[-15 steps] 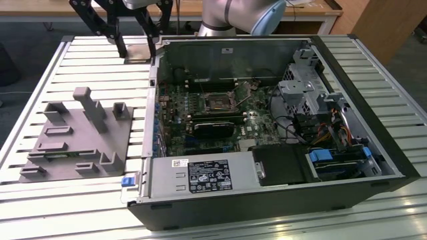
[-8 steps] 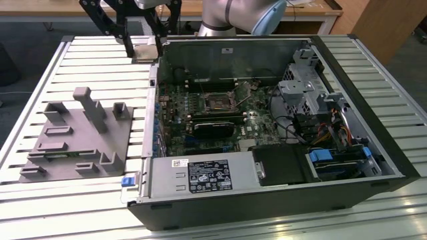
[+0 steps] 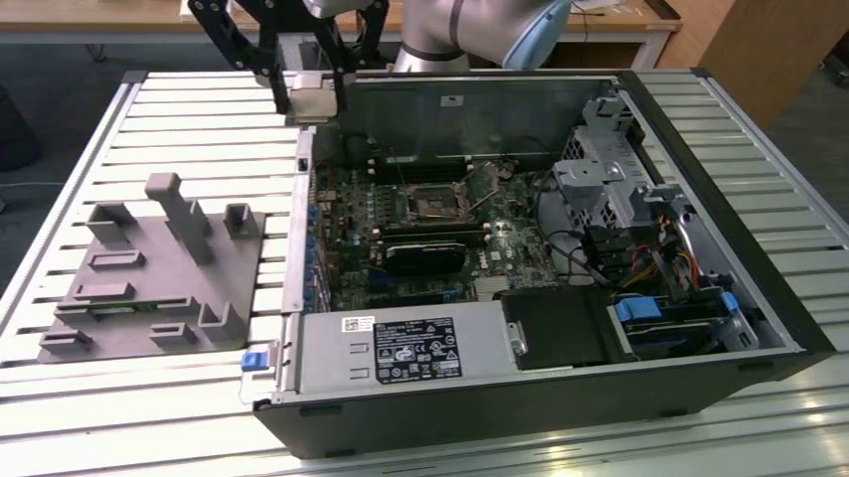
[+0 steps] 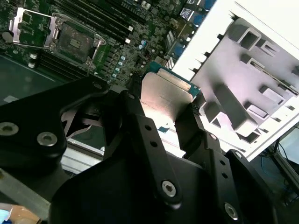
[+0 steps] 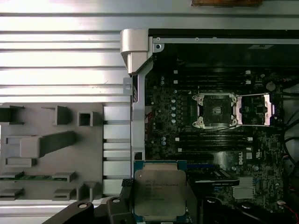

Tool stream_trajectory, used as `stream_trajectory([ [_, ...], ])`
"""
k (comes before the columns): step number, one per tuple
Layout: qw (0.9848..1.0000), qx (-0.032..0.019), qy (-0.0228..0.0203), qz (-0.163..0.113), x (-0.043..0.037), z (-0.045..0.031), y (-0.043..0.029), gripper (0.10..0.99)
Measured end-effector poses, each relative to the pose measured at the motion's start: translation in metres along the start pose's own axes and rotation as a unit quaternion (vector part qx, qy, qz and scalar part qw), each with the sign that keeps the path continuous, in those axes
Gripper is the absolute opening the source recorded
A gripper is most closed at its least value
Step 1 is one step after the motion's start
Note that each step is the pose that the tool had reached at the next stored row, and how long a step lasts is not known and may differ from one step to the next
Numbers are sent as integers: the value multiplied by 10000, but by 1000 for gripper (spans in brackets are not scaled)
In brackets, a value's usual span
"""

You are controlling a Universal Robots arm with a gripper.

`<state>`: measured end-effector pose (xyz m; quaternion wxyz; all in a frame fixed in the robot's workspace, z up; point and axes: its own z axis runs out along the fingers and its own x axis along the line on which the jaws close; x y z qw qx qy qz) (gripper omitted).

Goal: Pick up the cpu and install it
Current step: 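Pick up the cpu and move it towards the insertion slot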

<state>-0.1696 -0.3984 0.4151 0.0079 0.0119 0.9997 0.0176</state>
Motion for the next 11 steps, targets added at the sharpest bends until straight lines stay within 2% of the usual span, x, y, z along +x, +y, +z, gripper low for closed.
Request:
stream_trajectory([
  [11, 10000, 0, 0, 0, -172, 3, 4, 537],
])
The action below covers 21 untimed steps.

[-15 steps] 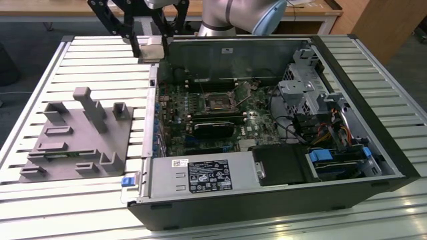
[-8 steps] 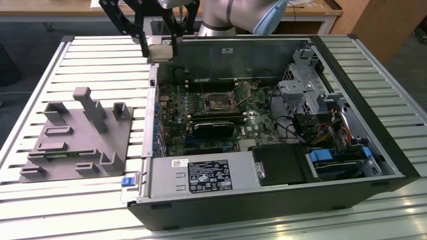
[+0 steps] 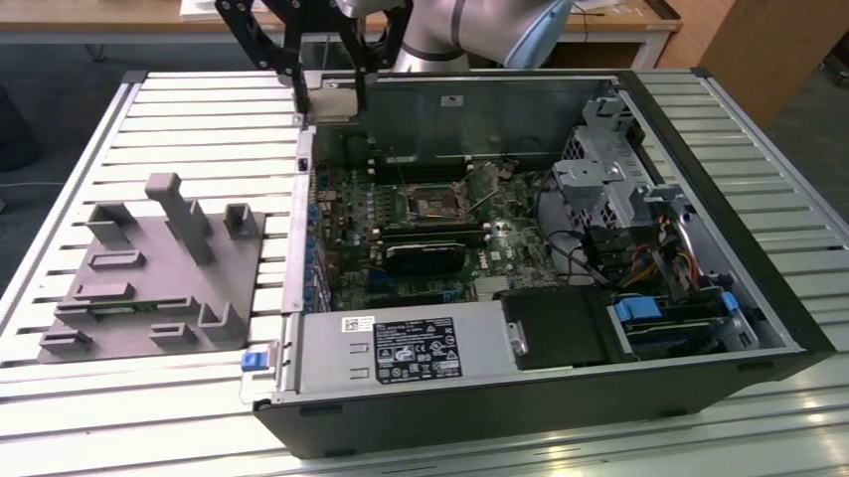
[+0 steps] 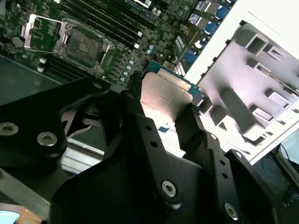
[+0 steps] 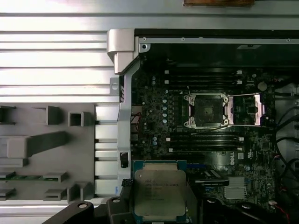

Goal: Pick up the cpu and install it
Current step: 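Pick up the cpu and move it towards the insertion slot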

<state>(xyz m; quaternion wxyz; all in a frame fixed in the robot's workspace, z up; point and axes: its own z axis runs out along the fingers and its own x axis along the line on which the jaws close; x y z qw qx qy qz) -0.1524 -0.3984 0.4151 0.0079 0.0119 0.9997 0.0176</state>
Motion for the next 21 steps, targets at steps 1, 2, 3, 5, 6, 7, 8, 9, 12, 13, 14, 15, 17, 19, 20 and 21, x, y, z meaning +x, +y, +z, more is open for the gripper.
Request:
stream_trajectory([
  [1, 10000, 0, 0, 0, -12, 0, 0, 537],
  [2, 10000, 0, 0, 0, -24, 0, 1, 537],
  [3, 10000, 0, 0, 0, -36, 1, 1, 537],
  [5, 10000, 0, 0, 0, -60, 1, 1, 537],
  [6, 10000, 0, 0, 0, -72, 1, 2, 537],
  [7, 10000, 0, 0, 0, -83, 1, 2, 537],
  [8, 10000, 0, 0, 0, -95, 1, 2, 537],
  [9, 10000, 0, 0, 0, -107, 2, 3, 537],
  [12, 10000, 0, 0, 0, -142, 2, 3, 537],
  [13, 10000, 0, 0, 0, -154, 2, 4, 537],
  [14, 10000, 0, 0, 0, -166, 3, 4, 537],
  [15, 10000, 0, 0, 0, -177, 3, 4, 537],
  [17, 10000, 0, 0, 0, -201, 3, 5, 537],
  [19, 10000, 0, 0, 0, -225, 4, 6, 537],
  [20, 10000, 0, 0, 0, -237, 4, 6, 537],
  [21, 10000, 0, 0, 0, -249, 4, 6, 537],
])
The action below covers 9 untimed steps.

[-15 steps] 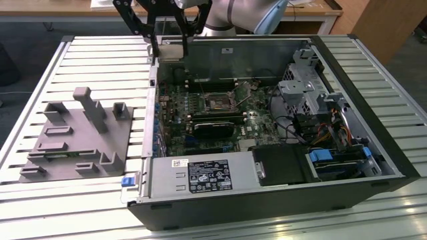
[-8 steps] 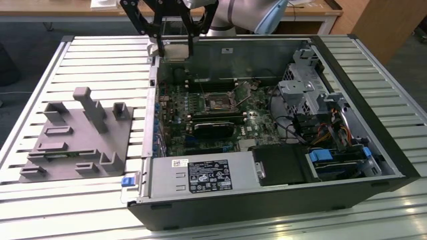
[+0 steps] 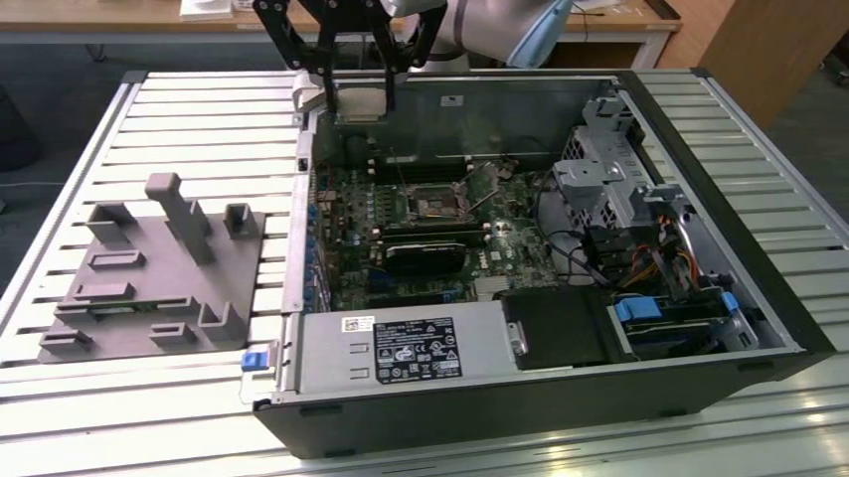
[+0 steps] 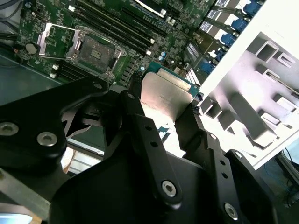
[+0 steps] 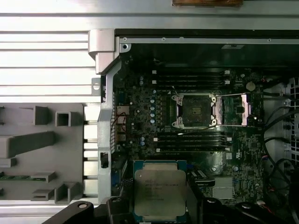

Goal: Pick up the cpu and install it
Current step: 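Pick up the cpu and move it towards the insertion slot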

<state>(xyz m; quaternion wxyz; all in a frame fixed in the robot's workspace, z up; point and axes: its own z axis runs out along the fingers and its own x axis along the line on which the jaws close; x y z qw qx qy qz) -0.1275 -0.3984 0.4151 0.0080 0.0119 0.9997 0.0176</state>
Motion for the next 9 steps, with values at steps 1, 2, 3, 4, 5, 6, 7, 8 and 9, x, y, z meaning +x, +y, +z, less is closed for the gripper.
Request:
stream_trajectory([
  [1, 10000, 0, 0, 0, -12, 0, 0, 537],
  [2, 10000, 0, 0, 0, -23, 0, 1, 537],
  [3, 10000, 0, 0, 0, -35, 0, 1, 537],
  [4, 10000, 0, 0, 0, -46, 1, 1, 537],
  [5, 10000, 0, 0, 0, -58, 1, 1, 537],
  [6, 10000, 0, 0, 0, -69, 1, 2, 537],
  [7, 10000, 0, 0, 0, -81, 1, 2, 537],
  [8, 10000, 0, 0, 0, -93, 1, 2, 537],
  [9, 10000, 0, 0, 0, -104, 2, 3, 537],
])
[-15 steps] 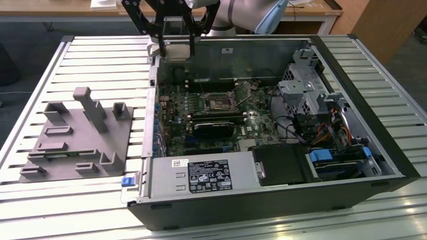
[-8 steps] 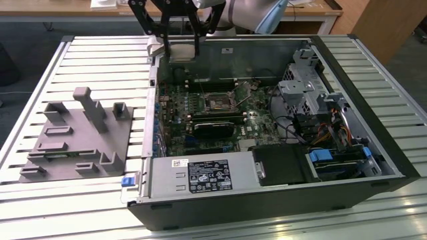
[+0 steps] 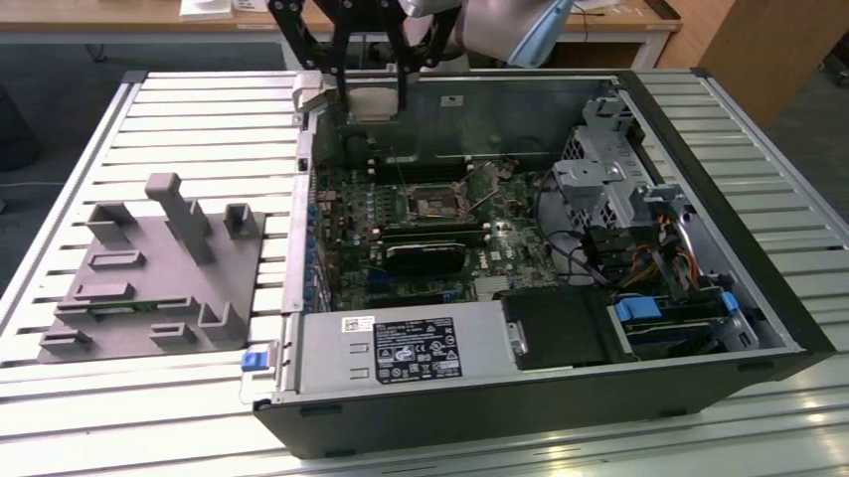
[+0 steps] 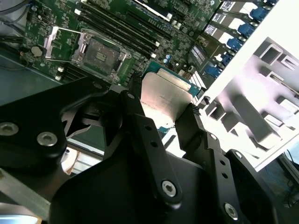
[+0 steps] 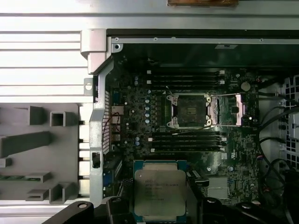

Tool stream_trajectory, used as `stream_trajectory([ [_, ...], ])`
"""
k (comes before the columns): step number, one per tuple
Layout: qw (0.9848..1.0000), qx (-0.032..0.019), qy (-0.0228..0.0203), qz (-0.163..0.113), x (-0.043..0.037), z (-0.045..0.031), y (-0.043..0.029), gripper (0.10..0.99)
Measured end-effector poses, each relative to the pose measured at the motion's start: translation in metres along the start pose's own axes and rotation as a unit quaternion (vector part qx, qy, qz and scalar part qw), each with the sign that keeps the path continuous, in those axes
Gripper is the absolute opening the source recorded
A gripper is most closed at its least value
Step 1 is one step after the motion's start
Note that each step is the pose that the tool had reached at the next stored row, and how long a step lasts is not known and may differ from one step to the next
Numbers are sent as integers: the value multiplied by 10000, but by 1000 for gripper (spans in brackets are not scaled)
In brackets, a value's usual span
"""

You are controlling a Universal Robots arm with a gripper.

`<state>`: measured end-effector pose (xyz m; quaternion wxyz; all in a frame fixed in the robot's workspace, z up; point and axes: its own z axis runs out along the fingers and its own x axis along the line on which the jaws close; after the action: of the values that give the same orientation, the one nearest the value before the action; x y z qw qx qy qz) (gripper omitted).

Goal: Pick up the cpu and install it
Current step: 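Pick up the cpu and move it towards the insertion slot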

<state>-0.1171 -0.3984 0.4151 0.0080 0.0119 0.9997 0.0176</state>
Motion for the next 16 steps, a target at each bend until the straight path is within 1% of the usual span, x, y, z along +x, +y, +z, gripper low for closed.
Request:
stream_trajectory([
  [10, 10000, 0, 0, 0, -123, 2, 3, 537],
  [16, 10000, 0, 0, 0, -215, 3, 5, 537],
])
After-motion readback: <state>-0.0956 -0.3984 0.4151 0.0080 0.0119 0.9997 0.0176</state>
